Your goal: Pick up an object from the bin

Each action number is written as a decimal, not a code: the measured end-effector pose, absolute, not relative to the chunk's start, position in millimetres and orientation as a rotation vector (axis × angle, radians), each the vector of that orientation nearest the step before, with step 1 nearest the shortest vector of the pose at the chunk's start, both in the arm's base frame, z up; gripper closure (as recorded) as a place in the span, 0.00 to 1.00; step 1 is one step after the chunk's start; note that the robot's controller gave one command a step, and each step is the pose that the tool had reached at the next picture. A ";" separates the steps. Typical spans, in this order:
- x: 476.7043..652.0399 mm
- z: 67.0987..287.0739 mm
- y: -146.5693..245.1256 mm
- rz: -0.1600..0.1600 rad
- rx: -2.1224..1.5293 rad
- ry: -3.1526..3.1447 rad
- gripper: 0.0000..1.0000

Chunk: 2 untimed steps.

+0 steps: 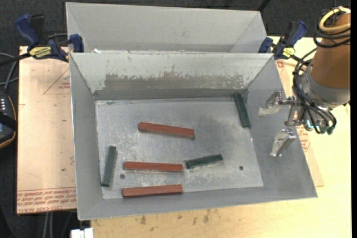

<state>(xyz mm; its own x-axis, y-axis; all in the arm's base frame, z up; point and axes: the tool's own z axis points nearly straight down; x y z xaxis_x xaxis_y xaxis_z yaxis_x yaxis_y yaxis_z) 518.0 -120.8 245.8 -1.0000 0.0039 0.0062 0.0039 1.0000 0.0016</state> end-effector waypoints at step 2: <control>522.6 190.7 -95.5 0.001 0.121 -3.144 0.00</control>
Offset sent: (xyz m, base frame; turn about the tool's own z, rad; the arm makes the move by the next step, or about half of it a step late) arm 0.0079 0.0752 -0.1758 -0.2412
